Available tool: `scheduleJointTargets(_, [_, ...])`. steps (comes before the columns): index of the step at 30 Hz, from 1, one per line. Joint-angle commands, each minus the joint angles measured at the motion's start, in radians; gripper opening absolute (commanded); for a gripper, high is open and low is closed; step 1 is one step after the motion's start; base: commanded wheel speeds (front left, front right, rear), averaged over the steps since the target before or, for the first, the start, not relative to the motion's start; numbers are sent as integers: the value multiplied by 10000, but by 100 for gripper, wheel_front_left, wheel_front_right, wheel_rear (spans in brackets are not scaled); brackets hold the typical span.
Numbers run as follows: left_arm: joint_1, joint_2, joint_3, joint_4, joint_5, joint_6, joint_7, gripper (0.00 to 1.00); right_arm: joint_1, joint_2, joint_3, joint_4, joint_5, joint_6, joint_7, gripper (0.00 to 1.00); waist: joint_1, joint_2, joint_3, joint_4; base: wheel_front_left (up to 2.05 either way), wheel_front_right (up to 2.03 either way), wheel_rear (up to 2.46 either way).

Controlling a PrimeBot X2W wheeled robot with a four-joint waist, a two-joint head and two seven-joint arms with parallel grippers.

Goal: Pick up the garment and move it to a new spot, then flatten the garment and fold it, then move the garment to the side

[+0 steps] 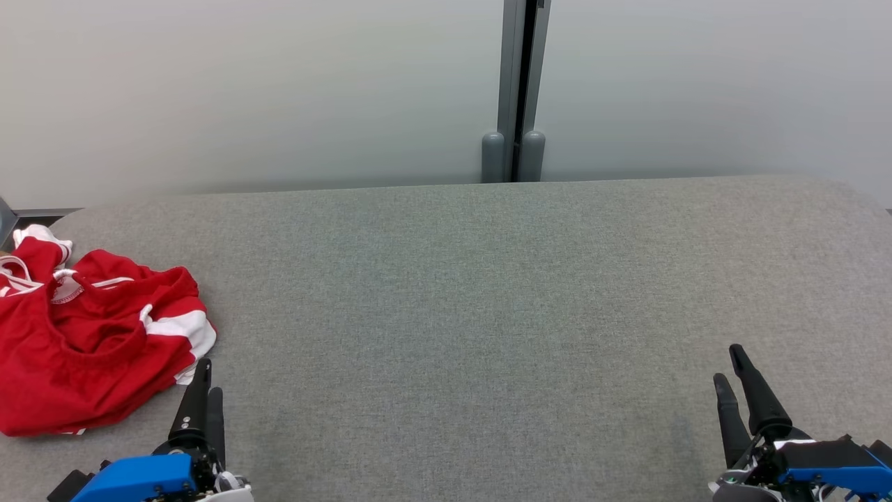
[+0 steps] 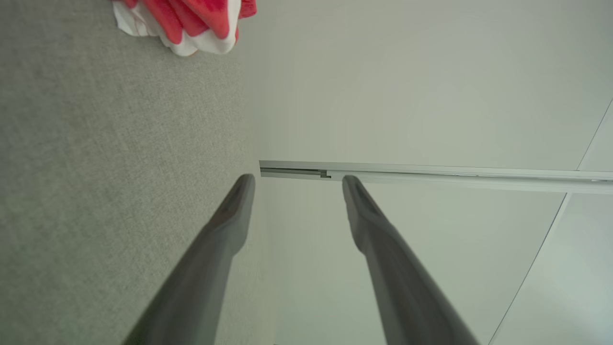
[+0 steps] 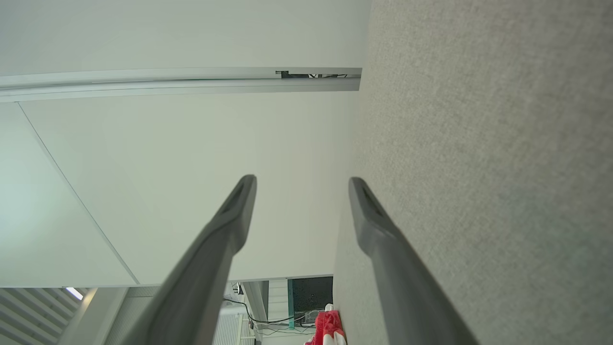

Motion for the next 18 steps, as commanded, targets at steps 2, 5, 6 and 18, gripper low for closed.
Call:
scheduleJointTargets(2, [-189,80,-114,-249,273,63,-131,100,-144,-28,105,-231,-166,12,-135,100,0,0,-1,0,0,0,0])
scheduleJointTargets(5, [-165,101,-223,-341,767,171,-283,100,-145,-30,176,-236,-603,13,-285,100,0,0,1,5,0,0,0])
scheduleJointTargets(6, [-156,103,-264,-371,947,208,-330,100,-143,-31,181,-240,-767,13,-333,100,0,0,2,9,0,0,0])
scheduleJointTargets(18, [28,209,-798,-662,3416,558,-870,100,-74,-40,257,-464,-3189,17,-872,100,0,0,-4,92,0,0,0])
